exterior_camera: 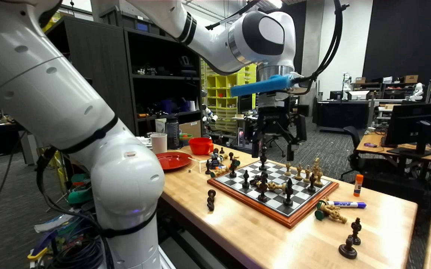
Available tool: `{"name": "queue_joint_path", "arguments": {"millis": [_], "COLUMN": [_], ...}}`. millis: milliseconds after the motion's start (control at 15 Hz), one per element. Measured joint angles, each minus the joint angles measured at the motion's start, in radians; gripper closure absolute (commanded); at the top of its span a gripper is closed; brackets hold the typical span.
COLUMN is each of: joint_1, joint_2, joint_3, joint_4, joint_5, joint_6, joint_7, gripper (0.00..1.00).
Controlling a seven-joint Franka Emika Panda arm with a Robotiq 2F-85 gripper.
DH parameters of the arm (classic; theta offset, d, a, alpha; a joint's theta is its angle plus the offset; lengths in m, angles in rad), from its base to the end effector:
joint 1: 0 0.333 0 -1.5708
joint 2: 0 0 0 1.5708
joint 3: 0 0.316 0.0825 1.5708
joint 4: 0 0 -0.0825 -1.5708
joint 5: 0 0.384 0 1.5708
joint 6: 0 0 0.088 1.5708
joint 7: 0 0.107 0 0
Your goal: Move the black chess piece one space to the right
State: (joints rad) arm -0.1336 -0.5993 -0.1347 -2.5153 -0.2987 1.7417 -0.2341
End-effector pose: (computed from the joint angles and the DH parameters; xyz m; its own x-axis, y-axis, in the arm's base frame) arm 0.3298 -0.1205 0.4674 0.9734 0.0535 -0.2226 0.0897 -0.9837 0.1559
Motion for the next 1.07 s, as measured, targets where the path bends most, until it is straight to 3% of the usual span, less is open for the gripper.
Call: {"name": "queue_joint_path", "arguments": {"millis": [600, 1067], "joint_1": [0.219, 0.342], "joint_2": [0.032, 0.146], "joint_3": [0.161, 0.229], "joint_4": [0.015, 0.052], "joint_5": [0.06, 0.126], "joint_6": [0.033, 0.177], "joint_7": [0.017, -0.011], "gripper": [0.0, 0.0]}}
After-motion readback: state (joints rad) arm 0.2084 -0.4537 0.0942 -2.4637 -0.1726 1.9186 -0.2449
